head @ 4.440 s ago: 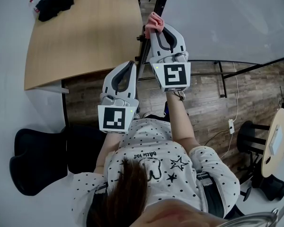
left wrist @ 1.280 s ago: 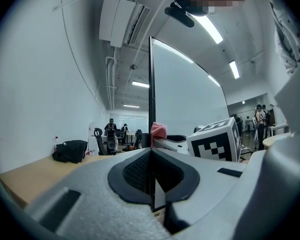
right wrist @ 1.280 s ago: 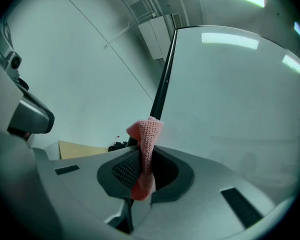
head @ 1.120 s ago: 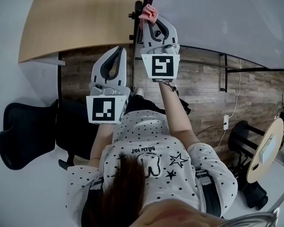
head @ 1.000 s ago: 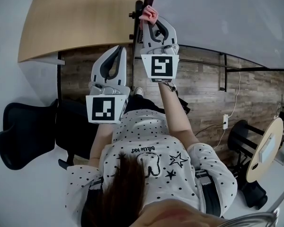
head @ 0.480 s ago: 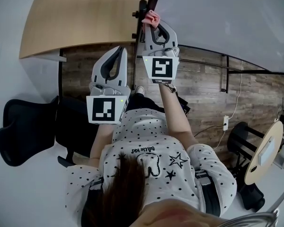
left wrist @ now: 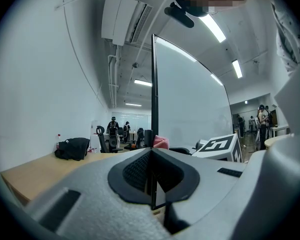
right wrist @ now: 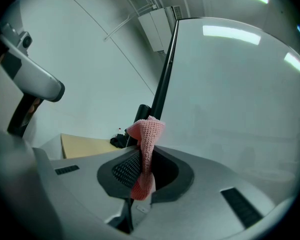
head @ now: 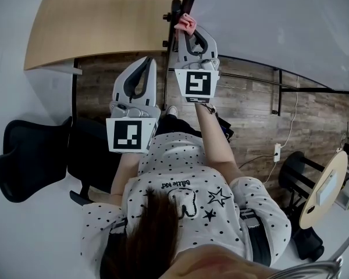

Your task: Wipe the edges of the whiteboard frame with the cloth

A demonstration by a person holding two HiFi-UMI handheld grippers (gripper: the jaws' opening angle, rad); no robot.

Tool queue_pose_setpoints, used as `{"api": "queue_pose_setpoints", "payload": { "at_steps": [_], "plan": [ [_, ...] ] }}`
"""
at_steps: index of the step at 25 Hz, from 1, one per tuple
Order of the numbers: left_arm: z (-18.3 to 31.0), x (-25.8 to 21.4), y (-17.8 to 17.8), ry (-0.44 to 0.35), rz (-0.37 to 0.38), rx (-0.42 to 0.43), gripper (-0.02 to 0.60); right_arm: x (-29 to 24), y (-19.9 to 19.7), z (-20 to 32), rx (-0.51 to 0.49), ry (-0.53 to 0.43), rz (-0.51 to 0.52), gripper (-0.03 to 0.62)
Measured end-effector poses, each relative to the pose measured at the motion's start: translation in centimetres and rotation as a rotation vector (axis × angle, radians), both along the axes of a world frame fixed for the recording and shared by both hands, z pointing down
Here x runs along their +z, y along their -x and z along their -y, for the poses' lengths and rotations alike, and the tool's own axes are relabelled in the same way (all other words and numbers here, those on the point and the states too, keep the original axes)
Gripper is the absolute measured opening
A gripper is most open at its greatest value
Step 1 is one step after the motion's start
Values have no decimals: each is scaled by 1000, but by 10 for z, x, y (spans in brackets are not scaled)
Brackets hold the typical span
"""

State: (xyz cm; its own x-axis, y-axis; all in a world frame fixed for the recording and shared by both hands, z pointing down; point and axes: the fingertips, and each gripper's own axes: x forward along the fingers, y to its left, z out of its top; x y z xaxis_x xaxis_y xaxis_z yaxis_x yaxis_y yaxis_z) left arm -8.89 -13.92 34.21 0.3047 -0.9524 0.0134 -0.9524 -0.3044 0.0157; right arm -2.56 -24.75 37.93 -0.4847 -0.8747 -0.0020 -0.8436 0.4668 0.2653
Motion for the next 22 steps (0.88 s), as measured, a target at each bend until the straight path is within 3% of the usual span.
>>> {"api": "queue_pose_setpoints", "payload": {
  "at_steps": [13, 22],
  "plan": [
    [0, -2, 0, -10, 7, 10, 15, 24, 2, -3, 10, 37, -30, 32],
    [0, 0, -2, 26, -12, 7, 15, 44, 3, -1, 8, 85, -43, 32]
  ]
}}
